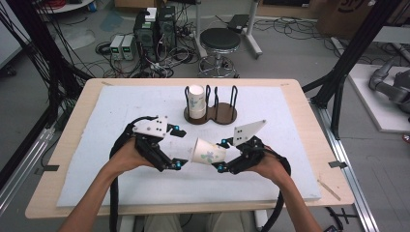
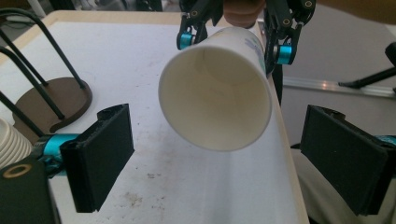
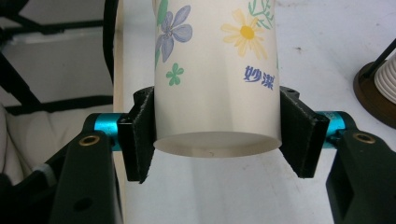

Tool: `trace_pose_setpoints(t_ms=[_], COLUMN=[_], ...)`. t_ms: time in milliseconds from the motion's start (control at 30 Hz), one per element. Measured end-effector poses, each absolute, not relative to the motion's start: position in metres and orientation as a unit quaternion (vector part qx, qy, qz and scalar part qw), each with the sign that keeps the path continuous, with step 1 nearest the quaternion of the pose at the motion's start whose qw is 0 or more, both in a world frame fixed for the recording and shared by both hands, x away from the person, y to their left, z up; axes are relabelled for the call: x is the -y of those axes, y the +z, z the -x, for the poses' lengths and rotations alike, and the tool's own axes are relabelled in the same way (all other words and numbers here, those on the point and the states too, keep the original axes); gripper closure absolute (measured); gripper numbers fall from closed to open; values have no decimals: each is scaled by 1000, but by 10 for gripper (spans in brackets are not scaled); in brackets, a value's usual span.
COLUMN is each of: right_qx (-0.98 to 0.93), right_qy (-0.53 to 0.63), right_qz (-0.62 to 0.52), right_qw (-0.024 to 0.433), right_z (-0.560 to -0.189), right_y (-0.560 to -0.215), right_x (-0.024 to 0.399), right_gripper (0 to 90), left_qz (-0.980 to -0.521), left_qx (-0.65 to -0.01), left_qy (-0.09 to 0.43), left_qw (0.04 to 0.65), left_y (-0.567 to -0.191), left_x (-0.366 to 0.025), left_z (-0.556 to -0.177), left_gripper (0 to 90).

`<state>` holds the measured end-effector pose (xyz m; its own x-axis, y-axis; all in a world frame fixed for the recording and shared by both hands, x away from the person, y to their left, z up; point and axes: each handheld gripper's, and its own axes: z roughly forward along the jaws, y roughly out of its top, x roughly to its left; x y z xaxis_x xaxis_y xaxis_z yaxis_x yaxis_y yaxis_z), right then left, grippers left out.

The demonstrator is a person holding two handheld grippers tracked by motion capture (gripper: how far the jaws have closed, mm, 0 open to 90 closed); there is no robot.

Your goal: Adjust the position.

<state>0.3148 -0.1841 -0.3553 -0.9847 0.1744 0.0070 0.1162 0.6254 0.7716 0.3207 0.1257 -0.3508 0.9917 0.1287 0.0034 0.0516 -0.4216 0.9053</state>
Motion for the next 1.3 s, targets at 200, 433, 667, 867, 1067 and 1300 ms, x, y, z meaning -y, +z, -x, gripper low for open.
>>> trace_pose_setpoints(t_ms=[200,433,667,867,1067,1300], right_qx=[-876,-853,-832,-817,-815,-817], right_qy=[471,512,547,570,573,572], right_qz=[-92,-93,-86,-78,-73,-70], right_qw=[38,39,42,40,37,32], right_z=[-312,-308,-306,-305,-305,-306], right_y=[-369,-383,-388,-389,-390,-391], right_x=[193,194,193,192,192,189], right_gripper=[371,370,370,371,370,370], left_qz=[-809,-776,-751,-743,-733,-728], left_qx=[-72,-88,-92,-95,-95,-83], left_qy=[35,38,33,30,26,17], left_qw=[583,624,653,662,673,681], left_y=[-369,-391,-408,-413,-415,-411], left_x=[-139,-146,-149,-150,-146,-130], left_z=[-316,-311,-308,-308,-308,-311], left_gripper=[96,96,93,93,93,92])
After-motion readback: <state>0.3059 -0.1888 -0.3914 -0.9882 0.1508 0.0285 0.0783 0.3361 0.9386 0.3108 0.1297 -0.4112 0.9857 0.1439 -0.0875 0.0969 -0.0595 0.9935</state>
